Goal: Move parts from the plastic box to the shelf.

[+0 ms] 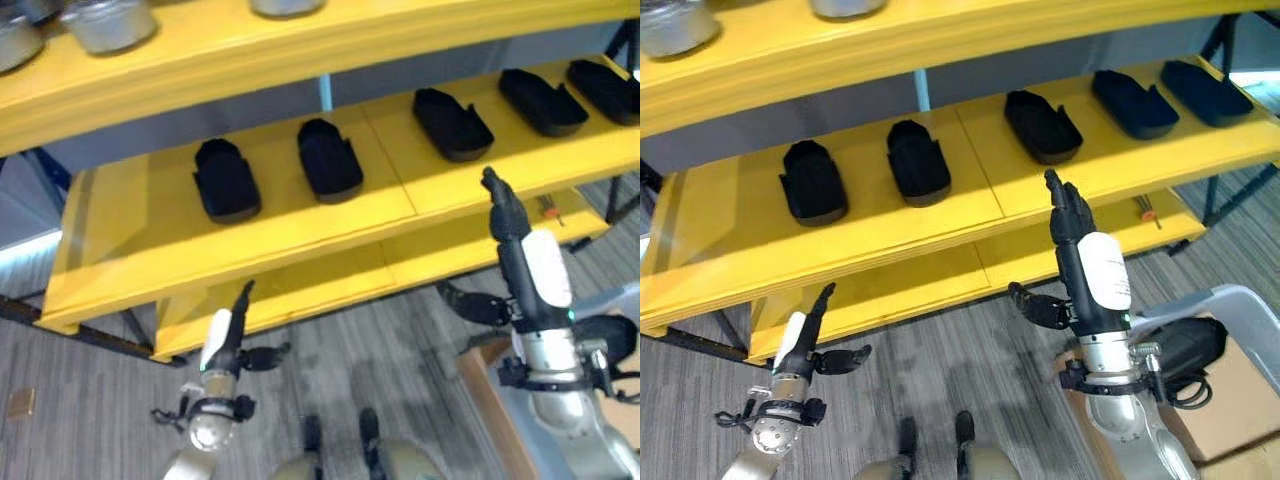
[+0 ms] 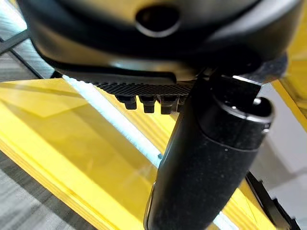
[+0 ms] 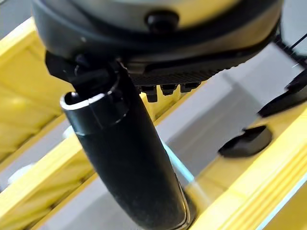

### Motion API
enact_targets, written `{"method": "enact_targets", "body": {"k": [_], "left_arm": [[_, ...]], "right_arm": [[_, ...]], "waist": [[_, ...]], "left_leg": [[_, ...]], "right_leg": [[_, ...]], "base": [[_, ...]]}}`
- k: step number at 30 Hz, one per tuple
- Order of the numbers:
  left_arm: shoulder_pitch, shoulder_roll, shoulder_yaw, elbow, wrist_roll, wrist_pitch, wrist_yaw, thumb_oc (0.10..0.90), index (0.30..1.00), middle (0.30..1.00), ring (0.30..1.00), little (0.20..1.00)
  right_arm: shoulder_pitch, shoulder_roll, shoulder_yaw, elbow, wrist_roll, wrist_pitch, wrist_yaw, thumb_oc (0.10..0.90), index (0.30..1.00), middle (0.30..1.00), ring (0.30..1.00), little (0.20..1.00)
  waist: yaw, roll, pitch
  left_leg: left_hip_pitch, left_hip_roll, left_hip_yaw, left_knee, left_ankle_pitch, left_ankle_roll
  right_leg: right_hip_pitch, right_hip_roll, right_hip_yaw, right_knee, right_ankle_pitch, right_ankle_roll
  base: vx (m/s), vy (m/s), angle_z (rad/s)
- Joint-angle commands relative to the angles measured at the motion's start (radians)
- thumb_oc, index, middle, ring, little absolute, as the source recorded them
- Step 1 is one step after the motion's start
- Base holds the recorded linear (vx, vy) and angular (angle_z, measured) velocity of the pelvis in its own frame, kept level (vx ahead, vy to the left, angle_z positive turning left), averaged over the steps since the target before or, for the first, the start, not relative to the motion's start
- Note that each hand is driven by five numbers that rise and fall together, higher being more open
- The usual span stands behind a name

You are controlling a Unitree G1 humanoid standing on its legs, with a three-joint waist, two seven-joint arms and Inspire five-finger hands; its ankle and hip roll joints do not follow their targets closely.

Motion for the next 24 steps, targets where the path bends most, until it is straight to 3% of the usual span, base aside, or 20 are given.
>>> {"method": "enact_targets", "body": {"k": [1, 2, 3, 4, 6, 10, 14, 22, 23, 24], "left_arm": [[-0.063, 0.036, 0.044, -0.045, 0.032, -0.081, 0.036, 0.9, 1.0, 1.0, 1.0, 1.0], [-0.05, 0.041, 0.051, -0.062, 0.035, -0.083, 0.045, 0.9, 1.0, 1.0, 1.0, 1.0], [-0.048, 0.047, 0.052, -0.068, 0.036, -0.085, 0.045, 0.9, 1.0, 1.0, 1.0, 1.0], [-0.041, 0.051, 0.053, -0.072, 0.035, -0.088, 0.042, 0.9, 1.0, 1.0, 1.0, 1.0], [-0.043, 0.055, 0.037, -0.066, 0.04, -0.089, 0.026, 0.9, 1.0, 1.0, 1.0, 1.0], [-0.042, 0.057, 0.026, -0.06, 0.033, -0.087, 0.011, 0.9, 1.0, 1.0, 1.0, 1.0], [-0.048, 0.061, 0.01, -0.059, 0.022, -0.085, 0.004, 0.9, 1.0, 1.0, 1.0, 1.0], [-0.046, 0.066, 0.019, -0.057, 0.016, -0.08, 0.018, 0.9, 1.0, 1.0, 1.0, 1.0], [-0.049, 0.068, 0.02, -0.059, 0.013, -0.078, 0.023, 0.9, 1.0, 1.0, 1.0, 1.0], [-0.051, 0.075, 0.023, -0.06, 0.013, -0.078, 0.028, 0.9, 1.0, 1.0, 1.0, 1.0]], "right_arm": [[-0.125, 0.008, 0.022, -0.015, 0.007, -0.068, -0.026, 0.9, 1.0, 1.0, 1.0, 1.0], [-0.168, 0.02, 0.058, -0.006, 0.015, -0.075, -0.013, 0.9, 1.0, 1.0, 1.0, 1.0], [-0.181, 0.021, 0.069, 0.002, 0.022, -0.074, -0.001, 0.9, 1.0, 1.0, 1.0, 1.0], [-0.189, 0.023, 0.078, 0.003, 0.031, -0.076, 0.013, 0.9, 1.0, 1.0, 1.0, 1.0], [-0.163, 0.032, 0.073, 0.005, 0.048, -0.077, 0.036, 0.9, 1.0, 1.0, 1.0, 1.0], [-0.109, 0.048, 0.042, -0.011, 0.101, -0.081, 0.068, 0.9, 1.0, 1.0, 1.0, 1.0], [-0.114, 0.052, 0.042, -0.013, 0.106, -0.077, 0.07, 0.9, 1.0, 1.0, 1.0, 1.0], [-0.178, 0.057, 0.09, -0.01, 0.114, -0.073, 0.078, 0.9, 1.0, 1.0, 1.0, 1.0], [-0.191, 0.061, 0.1, -0.012, 0.114, -0.071, 0.077, 0.9, 1.0, 1.0, 1.0, 1.0], [-0.208, 0.064, 0.11, -0.011, 0.111, -0.07, 0.076, 0.9, 1.0, 1.0, 1.0, 1.0]], "waist": [[0.014, 0.003, -0.068], [0.036, -0.004, -0.07], [0.04, -0.007, -0.071], [0.04, -0.011, -0.073], [0.024, -0.022, -0.088], [0.005, -0.031, -0.116], [-0.018, -0.039, -0.125], [-0.004, -0.042, -0.112], [0.0, -0.039, -0.1], [0.01, -0.034, -0.085]], "left_leg": [[-0.032, -0.014, -0.08, 0.052, 0.05, -0.025], [-0.037, -0.093, -0.209, 0.078, 0.048, -0.004], [-0.046, -0.115, -0.258, 0.087, 0.056, -0.002], [-0.045, -0.113, -0.263, 0.087, 0.053, 0.004], [-0.031, -0.1, -0.254, 0.074, 0.061, 0.005], [-0.012, -0.08, -0.221, 0.046, 0.057, 0.013], [0.01, -0.069, -0.176, 0.051, 0.03, 0.029], [0.009, -0.048, -0.069, 0.118, -0.037, 0.055], [0.009, -0.037, -0.053, 0.124, -0.045, 0.059], [0.014, -0.019, -0.024, 0.122, -0.056, 0.065]], "right_leg": [[0.067, -0.009, 0.035, 0.039, -0.131, 0.095], [0.066, 0.03, 0.129, 0.035, -0.107, 0.098], [0.065, 0.048, 0.171, 0.035, -0.102, 0.1], [0.064, 0.06, 0.192, 0.04, -0.104, 0.099], [0.074, 0.069, 0.22, 0.031, -0.094, 0.105], [0.084, 0.072, 0.244, 0.023, -0.092, 0.104], [0.088, 0.089, 0.317, 0.035, -0.085, 0.112], [0.075, 0.137, 0.467, 0.081, -0.073, 0.138], [0.052, 0.147, 0.457, 0.136, -0.094, 0.142], [0.031, 0.137, 0.397, 0.187, -0.117, 0.149]], "base": [[0.06, -0.008, -1.39], [0.07, 0.001, -0.97], [0.03, -0.005, -1.48], [0.04, 0.015, -2.16], [0.06, 0.042, -1.85], [0.07, 0.053, -0.42], [0.06, 0.093, -0.7], [0.03, 0.068, -0.6], [-0.01, 0.035, -0.64], [-0.05, 0.014, -0.59]]}}
